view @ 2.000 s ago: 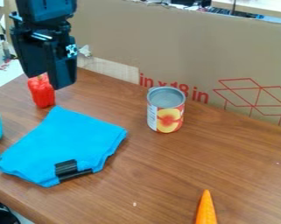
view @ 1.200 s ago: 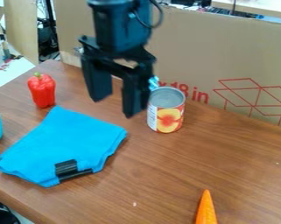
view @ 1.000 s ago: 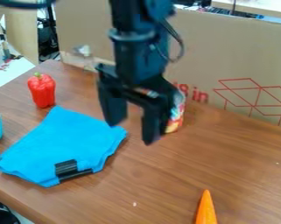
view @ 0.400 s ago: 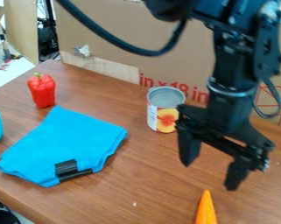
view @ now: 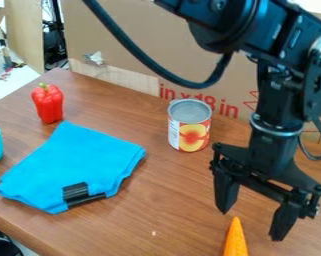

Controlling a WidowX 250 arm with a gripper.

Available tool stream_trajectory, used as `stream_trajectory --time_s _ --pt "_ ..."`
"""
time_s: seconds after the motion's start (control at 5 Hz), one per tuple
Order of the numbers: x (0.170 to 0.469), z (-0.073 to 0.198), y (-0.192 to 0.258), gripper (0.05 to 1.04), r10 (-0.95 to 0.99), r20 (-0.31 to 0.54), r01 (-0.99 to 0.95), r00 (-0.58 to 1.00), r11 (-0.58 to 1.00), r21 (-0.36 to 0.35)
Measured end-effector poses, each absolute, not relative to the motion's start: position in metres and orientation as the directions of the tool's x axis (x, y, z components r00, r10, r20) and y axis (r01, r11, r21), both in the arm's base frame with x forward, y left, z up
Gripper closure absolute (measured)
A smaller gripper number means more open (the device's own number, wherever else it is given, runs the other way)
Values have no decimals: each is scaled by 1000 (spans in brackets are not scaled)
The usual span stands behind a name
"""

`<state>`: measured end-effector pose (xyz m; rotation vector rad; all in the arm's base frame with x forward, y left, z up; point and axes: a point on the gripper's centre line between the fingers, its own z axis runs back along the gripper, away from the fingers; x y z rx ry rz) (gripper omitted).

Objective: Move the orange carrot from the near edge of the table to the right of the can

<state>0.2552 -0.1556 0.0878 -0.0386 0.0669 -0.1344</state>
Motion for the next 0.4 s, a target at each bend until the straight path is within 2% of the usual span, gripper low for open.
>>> stream_trajectory --time_s 0.2,0.4 --pt "255 85 -155 81 -108 -73 106 991 994 -36" --pt "253 72 -153 81 -96 -119 95 988 995 -11"
